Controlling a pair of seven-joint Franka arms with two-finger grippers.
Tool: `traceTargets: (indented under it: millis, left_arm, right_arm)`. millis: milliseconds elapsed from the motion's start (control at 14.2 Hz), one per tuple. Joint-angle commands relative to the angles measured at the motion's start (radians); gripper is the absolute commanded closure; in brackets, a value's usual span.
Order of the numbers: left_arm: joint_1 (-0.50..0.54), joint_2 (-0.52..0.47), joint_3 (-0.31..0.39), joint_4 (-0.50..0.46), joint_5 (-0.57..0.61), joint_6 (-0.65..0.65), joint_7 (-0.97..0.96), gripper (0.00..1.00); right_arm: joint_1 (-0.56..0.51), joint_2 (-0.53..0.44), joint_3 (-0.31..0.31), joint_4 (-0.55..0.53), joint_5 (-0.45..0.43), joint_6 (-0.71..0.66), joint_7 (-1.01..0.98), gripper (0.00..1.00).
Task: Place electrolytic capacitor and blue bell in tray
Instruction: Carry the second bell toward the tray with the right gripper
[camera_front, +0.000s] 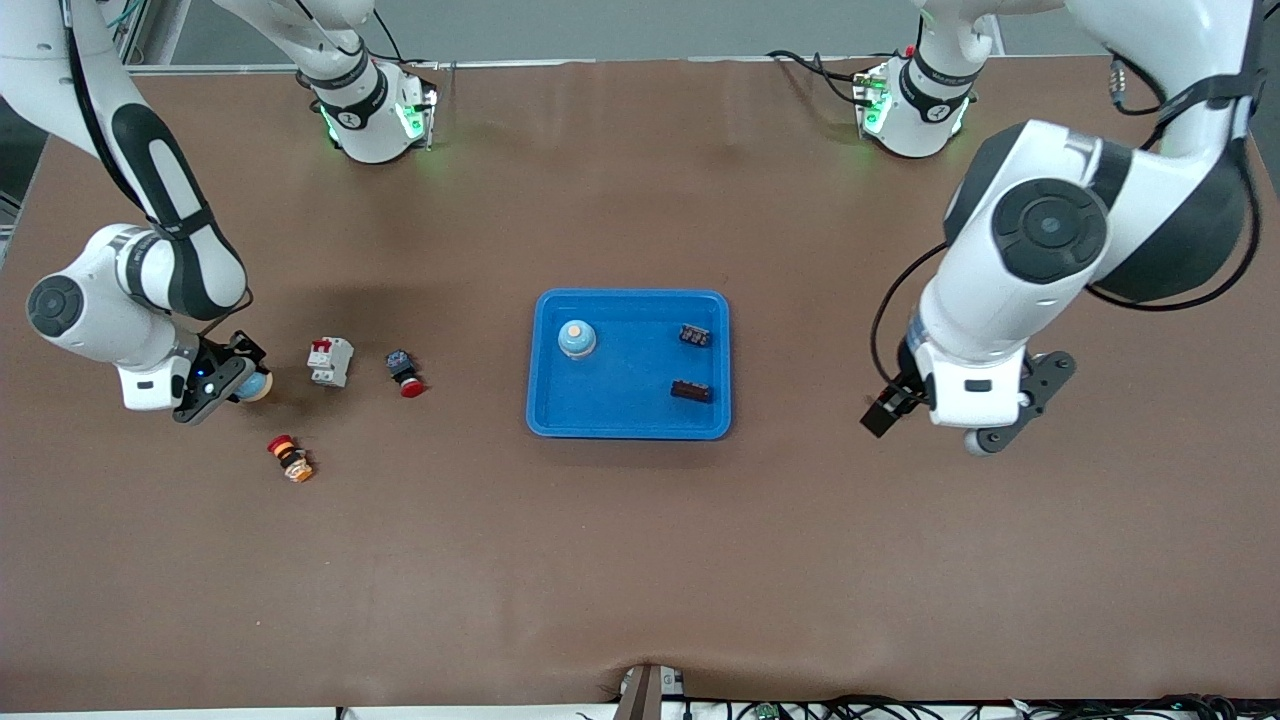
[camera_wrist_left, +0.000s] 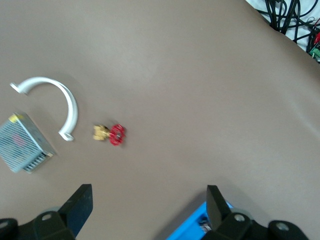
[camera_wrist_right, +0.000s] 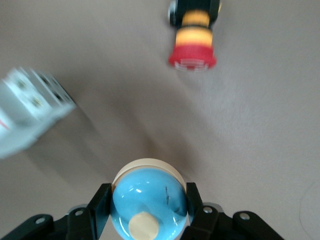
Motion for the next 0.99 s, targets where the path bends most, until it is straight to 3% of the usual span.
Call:
traceTargets:
  millis: [0,211,422,915]
  left_arm:
    - [0.051,-0.067,-0.001,-0.022,-0.043,-0.071,0.119,0.0]
    - [0.112,-0.105,0.0,-0.022,-0.081,-0.108,0.26,0.0]
    - [0.181,-0.147,-0.001,-0.022,-0.091,-0.137,0.415,0.0]
    - [0.321,-0.233,0.002,-0.025,-0.173,-0.148,0.8,0.0]
  right_arm:
    - [0.095,-0.061,-0.004,0.151,0.009,-0.251,0.187,0.58]
    - [0.191,-0.06,-0.004,0.372,0.007,-0.499,0.38,0.58]
    - [0.3,-0.06,-0.004,0.502,0.007,-0.632,0.621,0.58]
    - [0.555,-0.049,-0.004,0.559,0.01,-0.616,1.139,0.59]
